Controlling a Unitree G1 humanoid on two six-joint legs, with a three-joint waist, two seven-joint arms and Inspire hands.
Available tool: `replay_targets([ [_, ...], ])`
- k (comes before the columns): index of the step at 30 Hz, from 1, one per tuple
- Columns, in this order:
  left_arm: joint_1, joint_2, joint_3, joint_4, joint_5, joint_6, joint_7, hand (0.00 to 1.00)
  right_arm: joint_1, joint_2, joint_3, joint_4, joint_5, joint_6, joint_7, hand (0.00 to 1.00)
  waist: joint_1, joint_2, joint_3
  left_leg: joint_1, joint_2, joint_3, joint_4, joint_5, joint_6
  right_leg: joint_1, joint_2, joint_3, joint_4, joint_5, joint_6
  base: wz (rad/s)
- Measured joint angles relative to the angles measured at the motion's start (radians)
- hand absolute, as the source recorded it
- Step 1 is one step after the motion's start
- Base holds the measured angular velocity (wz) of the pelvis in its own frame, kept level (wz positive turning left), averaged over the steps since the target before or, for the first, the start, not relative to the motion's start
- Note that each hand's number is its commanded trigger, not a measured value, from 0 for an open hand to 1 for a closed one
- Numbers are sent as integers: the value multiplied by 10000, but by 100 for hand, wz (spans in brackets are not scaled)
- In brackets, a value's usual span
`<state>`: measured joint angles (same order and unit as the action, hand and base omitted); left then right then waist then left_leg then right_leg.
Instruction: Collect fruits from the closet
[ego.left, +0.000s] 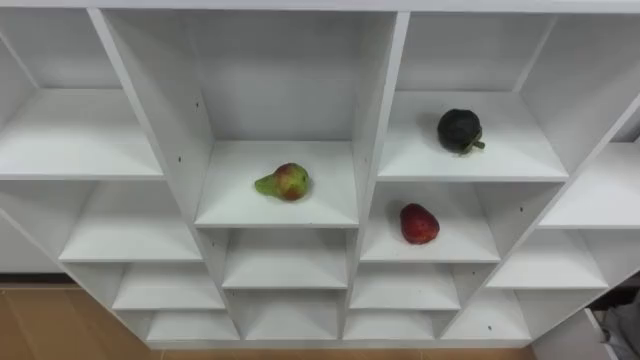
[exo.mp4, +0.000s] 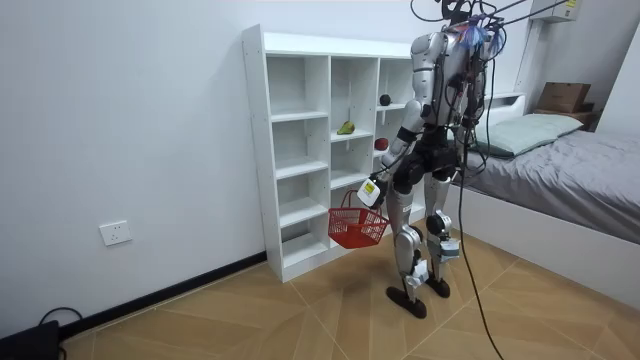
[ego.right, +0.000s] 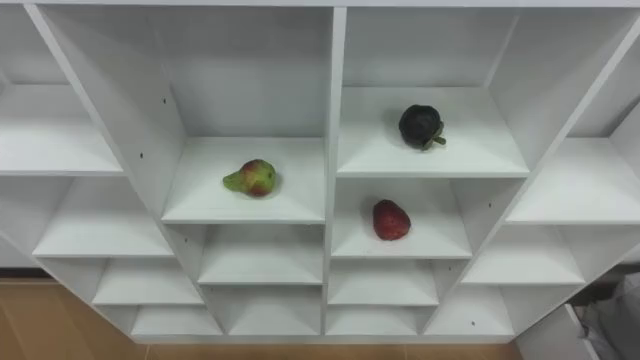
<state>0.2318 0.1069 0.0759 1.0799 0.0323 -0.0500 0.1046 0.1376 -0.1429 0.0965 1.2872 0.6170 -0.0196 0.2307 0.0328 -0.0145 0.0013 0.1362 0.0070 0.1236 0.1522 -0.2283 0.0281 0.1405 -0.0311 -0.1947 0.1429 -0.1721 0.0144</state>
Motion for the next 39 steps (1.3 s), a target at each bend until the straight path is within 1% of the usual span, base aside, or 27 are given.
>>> replay_targets([
  [16, -6, -4, -4, 0, -4, 0, -11, 100, -10, 2, 20, -29, 4, -4, -97, 0, 3, 20, 16, -41, 10, -24, -7, 0, 0, -36, 2, -22, -5, 0, 0, 0],
  [22, -11, -5, -3, 0, -4, -10, -135, 100, 32, 2, -13, -91, 148, -35, -308, 0, 1, 81, 16, -23, 14, 19, -7, 0, 0, -38, 3, 14, 3, 1, -2, 0],
  [29, -25, -3, -4, 1, -21, -71, -298, 100, 31, -4, -127, -145, 142, -222, -480, 0, -47, 109, 18, -15, 28, 35, 0, 0, 1, -65, 2, 86, 74, 1, -1, -1],
  [34, -24, 1, -14, 0, -23, -80, -284, 100, 72, -13, -342, -346, 280, -260, -889, 0, -130, 179, 22, -20, 32, 94, -7, 0, 1, -116, 6, 160, 97, 2, -3, -4],
  [36, -20, 8, -9, 0, -13, -85, -233, 100, 276, -53, -563, -994, 455, -311, -1334, 0, -169, 245, 27, -21, 40, 161, -20, 0, 1, -174, 21, 274, 112, 2, -3, -9],
  [38, -4, 11, 7, 2, -15, -87, -181, 100, 359, -63, -896, -1561, 447, -373, -1686, 0, -289, 286, 46, -27, 46, 218, -37, 1, 1, -215, 26, 327, 126, 2, -3, -12],
  [39, -9, 20, 11, 2, -15, -102, -165, 100, 369, -69, -1141, -1778, 449, -477, -1907, 0, -300, 275, 30, 2, 61, 302, -51, 1, 1, -232, 49, 434, 128, 6, -10, -16],
])
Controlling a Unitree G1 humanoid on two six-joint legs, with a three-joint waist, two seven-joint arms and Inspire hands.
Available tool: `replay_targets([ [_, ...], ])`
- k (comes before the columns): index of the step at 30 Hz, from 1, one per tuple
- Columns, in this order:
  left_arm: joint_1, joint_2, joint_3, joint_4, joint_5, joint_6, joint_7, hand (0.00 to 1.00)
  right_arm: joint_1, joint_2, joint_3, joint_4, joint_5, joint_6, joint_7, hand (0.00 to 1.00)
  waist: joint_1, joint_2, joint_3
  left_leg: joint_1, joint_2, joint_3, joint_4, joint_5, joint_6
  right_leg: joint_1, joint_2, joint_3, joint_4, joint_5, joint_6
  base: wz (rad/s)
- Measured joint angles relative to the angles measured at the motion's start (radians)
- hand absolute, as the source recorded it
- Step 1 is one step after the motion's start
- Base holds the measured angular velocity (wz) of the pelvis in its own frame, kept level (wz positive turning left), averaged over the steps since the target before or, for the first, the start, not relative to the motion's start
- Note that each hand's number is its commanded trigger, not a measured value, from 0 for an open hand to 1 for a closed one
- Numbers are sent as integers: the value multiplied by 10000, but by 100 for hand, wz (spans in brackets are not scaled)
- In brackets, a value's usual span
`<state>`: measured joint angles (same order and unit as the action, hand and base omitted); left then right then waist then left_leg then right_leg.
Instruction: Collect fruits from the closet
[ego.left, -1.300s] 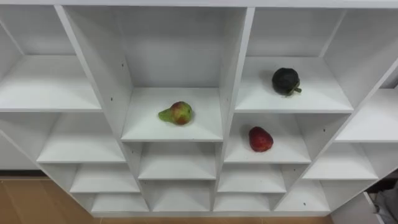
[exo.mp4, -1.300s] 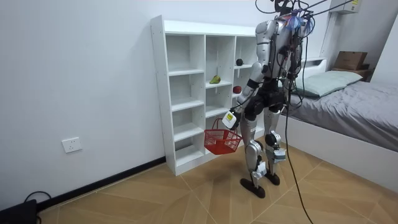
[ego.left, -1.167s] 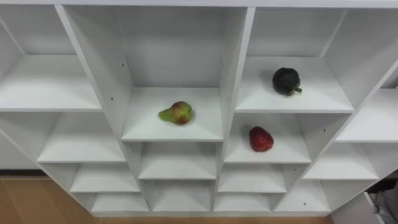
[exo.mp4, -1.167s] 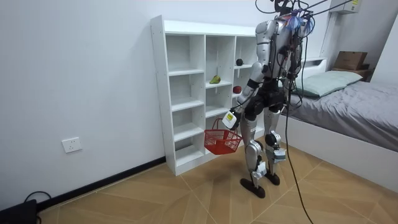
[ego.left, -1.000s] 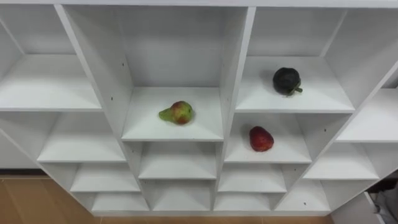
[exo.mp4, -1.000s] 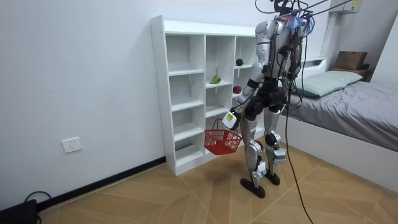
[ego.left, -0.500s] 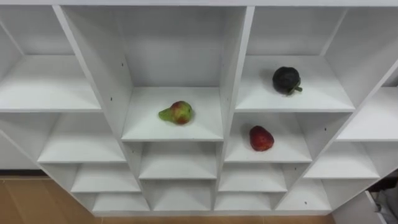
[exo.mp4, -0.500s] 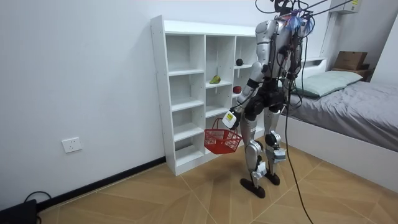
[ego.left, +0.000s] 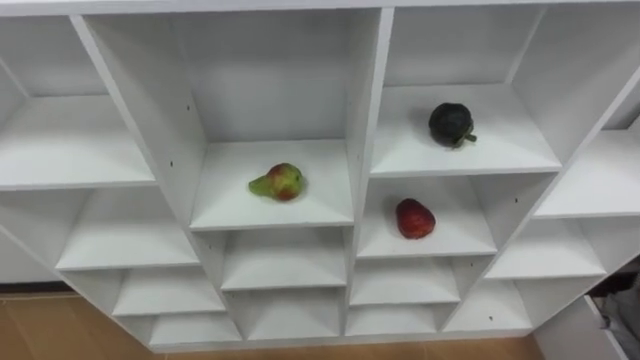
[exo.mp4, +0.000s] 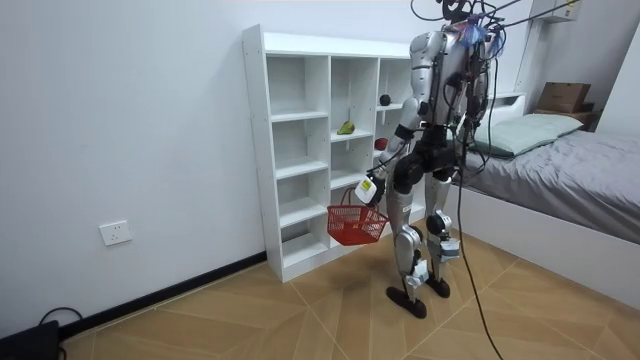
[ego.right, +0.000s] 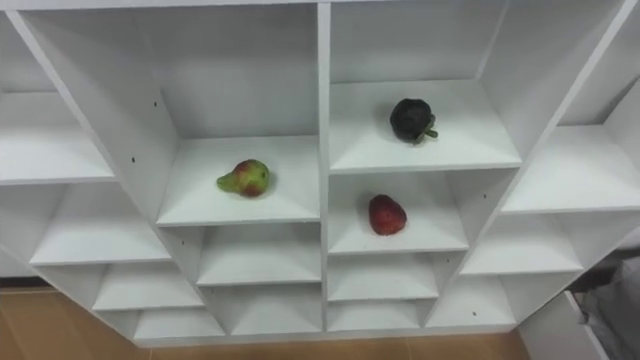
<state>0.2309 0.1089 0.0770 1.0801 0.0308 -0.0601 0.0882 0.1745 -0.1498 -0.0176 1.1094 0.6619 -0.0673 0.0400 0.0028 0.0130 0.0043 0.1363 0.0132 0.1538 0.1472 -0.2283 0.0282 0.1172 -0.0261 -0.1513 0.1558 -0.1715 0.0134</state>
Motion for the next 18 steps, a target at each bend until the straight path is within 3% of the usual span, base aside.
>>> replay_targets([
  [6, -17, 59, -12, 1, -402, -328, 187, 100, -11, -90, -486, -791, 61, -364, -1158, 0, -87, -99, -19, 137, 4, 103, -32, 1, -1, 30, 16, 115, 2, 3, -5, -7],
  [10, -17, 210, -44, 1, -392, -339, 196, 100, -106, -93, -470, -1200, -4, -503, -1712, 0, -244, -208, -22, 134, 10, 103, -31, 0, -2, -4, 20, 101, 2, 3, -5, 0],
  [18, -100, 266, -23, 10, -357, -433, 171, 100, -200, -65, -578, -3818, -899, -887, -3700, 0, -210, -212, -18, -90, 1, 169, -8, 0, 0, -287, 14, 104, -3, 5, -4, -2],
])
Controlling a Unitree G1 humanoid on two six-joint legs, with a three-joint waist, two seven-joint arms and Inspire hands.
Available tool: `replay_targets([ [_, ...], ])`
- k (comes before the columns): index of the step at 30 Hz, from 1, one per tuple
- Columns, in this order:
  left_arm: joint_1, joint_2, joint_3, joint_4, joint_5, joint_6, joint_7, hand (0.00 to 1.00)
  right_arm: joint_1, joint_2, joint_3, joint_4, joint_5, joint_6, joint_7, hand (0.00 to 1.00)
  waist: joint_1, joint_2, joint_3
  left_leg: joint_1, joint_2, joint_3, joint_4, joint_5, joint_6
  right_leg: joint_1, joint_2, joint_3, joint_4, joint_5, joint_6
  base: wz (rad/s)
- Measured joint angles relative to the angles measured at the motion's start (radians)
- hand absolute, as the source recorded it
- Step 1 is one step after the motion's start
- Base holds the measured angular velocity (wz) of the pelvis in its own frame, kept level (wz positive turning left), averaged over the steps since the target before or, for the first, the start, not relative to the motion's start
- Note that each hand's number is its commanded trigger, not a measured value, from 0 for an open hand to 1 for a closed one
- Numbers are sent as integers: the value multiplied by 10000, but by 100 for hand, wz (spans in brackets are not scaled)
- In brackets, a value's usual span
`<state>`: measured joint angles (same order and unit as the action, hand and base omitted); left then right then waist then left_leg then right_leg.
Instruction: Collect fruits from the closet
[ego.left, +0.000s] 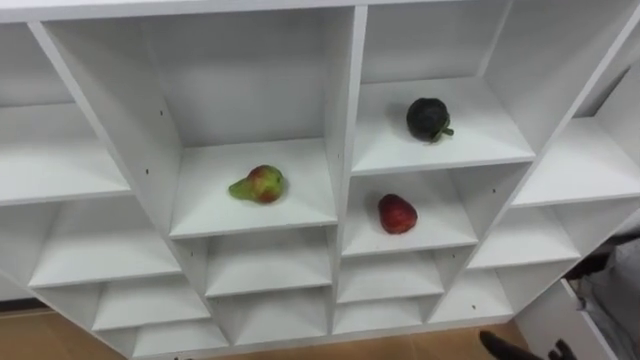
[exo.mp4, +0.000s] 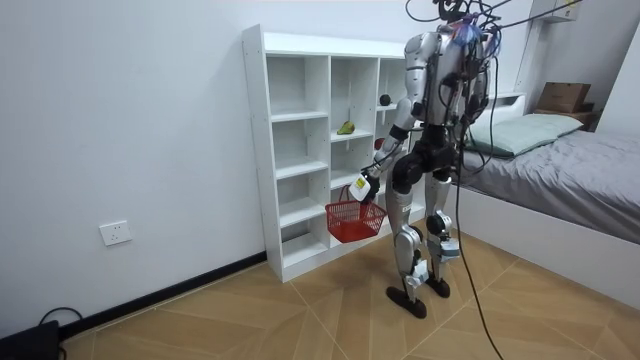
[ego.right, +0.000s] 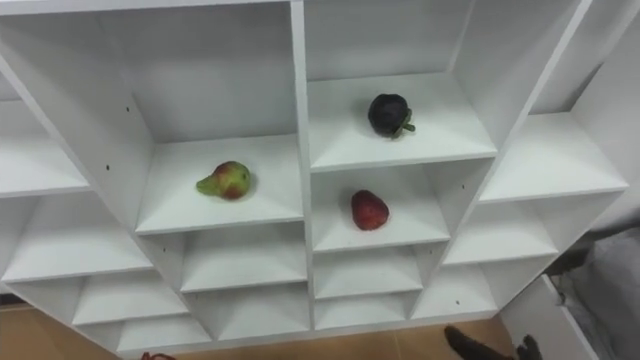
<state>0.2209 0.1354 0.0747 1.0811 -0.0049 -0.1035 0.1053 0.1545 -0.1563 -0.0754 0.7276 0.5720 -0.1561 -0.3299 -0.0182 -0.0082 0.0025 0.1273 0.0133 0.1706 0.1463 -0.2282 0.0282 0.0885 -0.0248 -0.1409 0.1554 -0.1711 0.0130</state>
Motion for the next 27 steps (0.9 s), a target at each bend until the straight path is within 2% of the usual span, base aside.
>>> replay_targets([
  [2, -21, 1, 0, 5, 0, -1, -10, 100, -27, 12, 28, -442, -575, -199, -400, 0, 8, 45, -13, -9, 0, 62, 17, 2, -1, -49, 12, 12, 10, 4, -5, -2],
  [8, -123, -29, -68, 0, 2, 5, -14, 100, 123, 57, 468, -3153, -3818, -250, -1553, 0, 233, 56, 3, -23, 48, 219, -1, 7, -10, -114, 60, 183, 51, 7, -10, -10],
  [12, -226, -30, -221, 1, 62, 1, -52, 100, -229, 52, 587, -4251, -5102, -609, -2039, 0, 353, -9, -12, -116, 50, 213, 9, 8, -11, -192, 55, 171, 128, 9, -13, 0],
  [20, -286, -31, -407, 0, 52, 2, -114, 100, -287, -15, 838, -5660, -5454, -630, -2319, 0, 523, 63, -12, -114, 56, 181, 54, 8, -9, -161, 33, 125, 145, 14, -21, 0],
  [27, -271, -35, -403, 0, 88, 4, -442, 100, -313, -48, 992, -6712, -5581, -625, -2375, 0, 503, 155, 10, -148, 76, 178, 39, 8, -9, -176, 49, 88, 160, 32, -44, 0],
])
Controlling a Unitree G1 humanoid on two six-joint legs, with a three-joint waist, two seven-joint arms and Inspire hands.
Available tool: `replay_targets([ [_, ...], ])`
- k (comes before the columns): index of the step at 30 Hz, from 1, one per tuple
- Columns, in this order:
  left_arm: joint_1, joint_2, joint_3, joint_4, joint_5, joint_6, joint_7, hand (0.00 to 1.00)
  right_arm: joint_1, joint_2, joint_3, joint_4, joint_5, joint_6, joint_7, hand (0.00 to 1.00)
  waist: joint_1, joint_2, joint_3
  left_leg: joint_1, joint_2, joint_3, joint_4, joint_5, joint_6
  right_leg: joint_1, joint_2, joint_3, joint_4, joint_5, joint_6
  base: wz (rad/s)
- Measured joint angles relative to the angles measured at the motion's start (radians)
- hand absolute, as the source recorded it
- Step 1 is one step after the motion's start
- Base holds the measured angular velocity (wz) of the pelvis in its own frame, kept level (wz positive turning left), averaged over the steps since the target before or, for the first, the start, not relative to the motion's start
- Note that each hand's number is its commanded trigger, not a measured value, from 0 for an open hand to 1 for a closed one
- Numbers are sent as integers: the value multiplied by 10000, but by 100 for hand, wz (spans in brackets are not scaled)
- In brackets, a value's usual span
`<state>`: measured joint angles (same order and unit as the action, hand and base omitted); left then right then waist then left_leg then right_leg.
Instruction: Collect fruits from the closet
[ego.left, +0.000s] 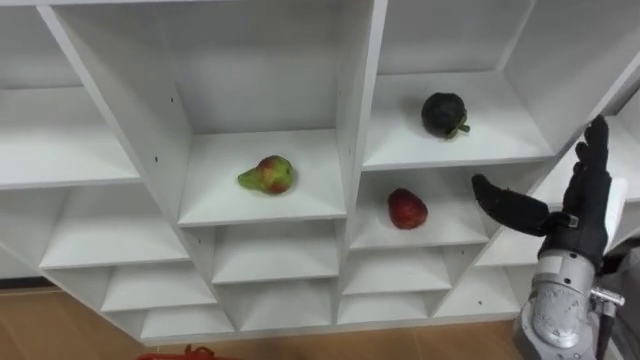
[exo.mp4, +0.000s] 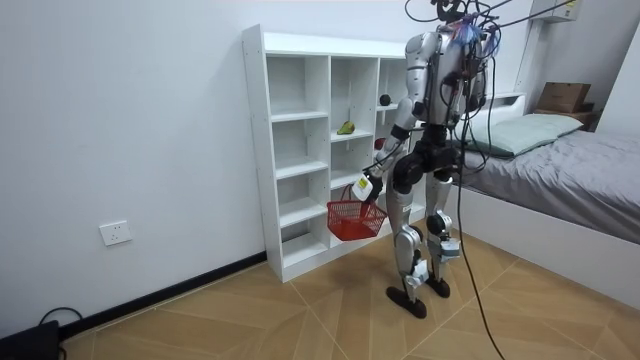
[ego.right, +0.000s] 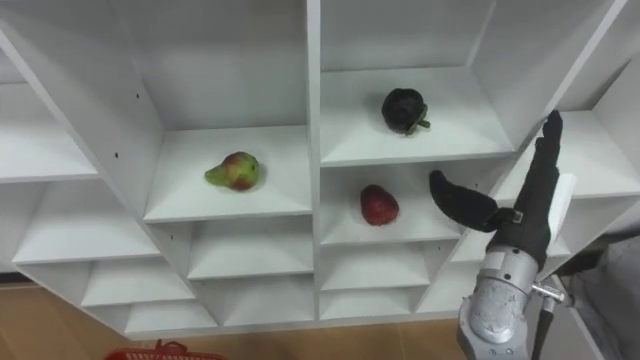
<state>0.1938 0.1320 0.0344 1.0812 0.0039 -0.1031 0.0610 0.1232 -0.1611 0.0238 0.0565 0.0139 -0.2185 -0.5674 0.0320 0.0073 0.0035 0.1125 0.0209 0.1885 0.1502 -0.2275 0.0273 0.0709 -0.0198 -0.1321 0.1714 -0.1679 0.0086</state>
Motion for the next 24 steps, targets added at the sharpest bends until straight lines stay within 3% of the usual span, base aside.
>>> replay_targets([
  [24, -60, -1, -10, -8, 99, 104, -340, 100, -27, -1, -73, -1612, -583, 15, -88, 0, -62, 63, -57, -73, 9, -20, 1, 3, -5, -63, 16, -24, -7, 4, -7, 0],
])
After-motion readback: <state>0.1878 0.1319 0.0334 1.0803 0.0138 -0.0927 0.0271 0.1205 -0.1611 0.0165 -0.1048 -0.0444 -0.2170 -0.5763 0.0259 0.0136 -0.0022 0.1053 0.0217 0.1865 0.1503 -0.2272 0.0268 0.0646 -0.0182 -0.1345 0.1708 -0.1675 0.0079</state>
